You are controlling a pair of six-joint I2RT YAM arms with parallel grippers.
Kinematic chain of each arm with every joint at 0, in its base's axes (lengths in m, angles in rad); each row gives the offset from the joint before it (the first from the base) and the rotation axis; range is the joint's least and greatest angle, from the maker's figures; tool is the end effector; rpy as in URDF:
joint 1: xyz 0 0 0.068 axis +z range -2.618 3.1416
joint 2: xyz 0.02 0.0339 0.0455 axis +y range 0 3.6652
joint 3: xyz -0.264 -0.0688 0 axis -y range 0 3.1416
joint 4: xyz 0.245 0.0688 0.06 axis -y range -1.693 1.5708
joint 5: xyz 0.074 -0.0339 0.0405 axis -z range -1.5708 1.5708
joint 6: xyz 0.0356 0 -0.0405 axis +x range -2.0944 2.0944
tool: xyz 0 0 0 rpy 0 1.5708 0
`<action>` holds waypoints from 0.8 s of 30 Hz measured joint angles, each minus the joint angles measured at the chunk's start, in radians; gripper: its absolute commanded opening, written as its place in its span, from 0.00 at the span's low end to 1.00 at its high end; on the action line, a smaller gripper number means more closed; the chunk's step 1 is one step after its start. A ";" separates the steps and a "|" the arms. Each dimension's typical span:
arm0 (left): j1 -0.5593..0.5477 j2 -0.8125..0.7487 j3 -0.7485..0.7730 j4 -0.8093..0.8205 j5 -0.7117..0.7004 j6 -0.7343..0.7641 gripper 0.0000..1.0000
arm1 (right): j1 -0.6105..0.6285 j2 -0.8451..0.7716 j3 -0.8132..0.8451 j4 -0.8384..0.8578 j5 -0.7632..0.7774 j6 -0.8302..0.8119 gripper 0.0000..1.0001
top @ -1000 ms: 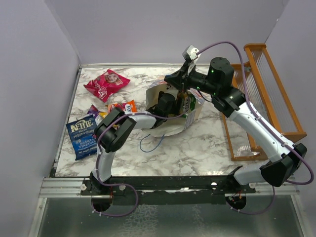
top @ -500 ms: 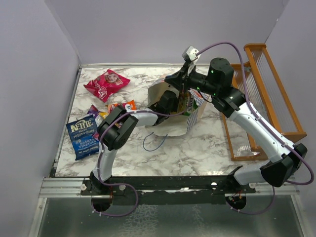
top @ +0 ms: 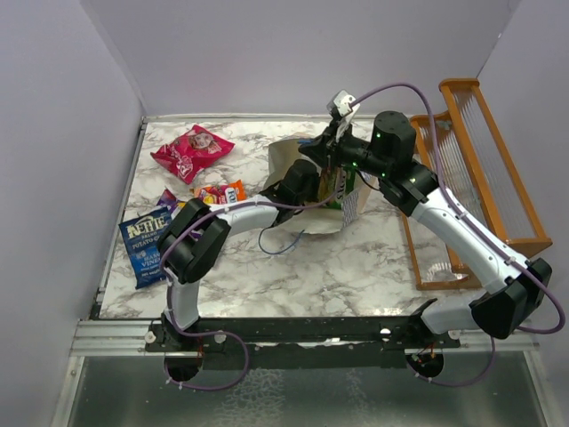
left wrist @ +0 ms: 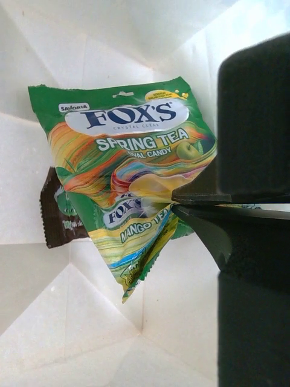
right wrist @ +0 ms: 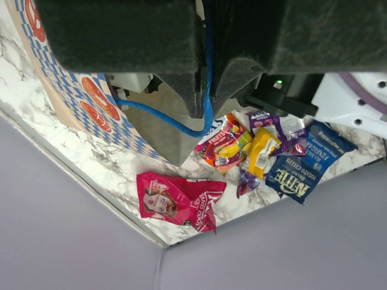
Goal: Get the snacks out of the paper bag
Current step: Adjust the paper bag at the center of the board.
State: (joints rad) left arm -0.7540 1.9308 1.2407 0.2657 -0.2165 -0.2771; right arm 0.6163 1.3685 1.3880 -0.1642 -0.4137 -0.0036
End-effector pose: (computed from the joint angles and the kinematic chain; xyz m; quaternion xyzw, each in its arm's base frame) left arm 0.3254 -0.2951 0.2061 0.1404 0.8255 -0.1868 0.5138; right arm 0.2498 0.1945 0.4215 -0.3537 0.6640 0.3412 0.5635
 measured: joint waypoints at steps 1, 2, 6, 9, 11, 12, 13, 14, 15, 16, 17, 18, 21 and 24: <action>-0.005 -0.013 -0.004 -0.006 0.000 -0.001 0.01 | 0.000 -0.002 0.000 0.001 0.008 -0.002 0.02; -0.013 -0.029 -0.011 -0.013 0.000 -0.002 0.00 | 0.000 -0.002 0.000 0.000 0.013 -0.003 0.02; -0.046 -0.079 -0.028 -0.029 0.000 -0.002 0.00 | 0.000 -0.006 0.000 0.000 0.051 -0.027 0.02; -0.067 -0.124 -0.048 -0.058 0.000 -0.009 0.00 | 0.000 -0.009 0.000 0.000 0.090 -0.043 0.02; -0.077 -0.169 -0.076 -0.068 0.000 -0.020 0.00 | 0.000 -0.011 0.001 0.001 0.121 -0.047 0.02; -0.080 -0.194 -0.095 -0.069 0.000 -0.025 0.00 | 0.000 -0.013 0.002 0.001 0.141 -0.047 0.02; -0.081 -0.229 -0.120 -0.068 0.000 -0.028 0.00 | 0.000 -0.015 0.002 0.004 0.161 -0.047 0.02; -0.080 -0.255 -0.137 -0.071 0.000 -0.029 0.00 | 0.000 -0.016 0.003 0.008 0.175 -0.047 0.02; -0.080 -0.285 -0.153 -0.075 0.000 -0.029 0.00 | 0.002 -0.018 0.005 0.011 0.188 -0.047 0.02; -0.079 -0.305 -0.163 -0.076 0.000 -0.029 0.00 | 0.006 -0.021 0.008 0.018 0.208 -0.048 0.02; -0.079 -0.325 -0.171 -0.077 0.000 -0.028 0.00 | 0.008 -0.023 0.011 0.024 0.223 -0.052 0.02; -0.077 -0.340 -0.174 -0.079 -0.001 -0.028 0.00 | 0.008 -0.028 0.011 0.029 0.240 -0.054 0.02; -0.077 -0.380 -0.174 -0.087 -0.002 -0.028 0.00 | 0.008 -0.040 0.011 0.031 0.284 -0.058 0.02; -0.077 -0.419 -0.173 -0.117 -0.001 -0.027 0.00 | 0.008 -0.048 0.011 0.035 0.328 -0.059 0.02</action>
State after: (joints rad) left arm -0.8307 1.5116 1.0679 0.1490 -0.2176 -0.3046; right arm 0.6243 1.3209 1.3994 -0.1291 -0.0856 -0.0628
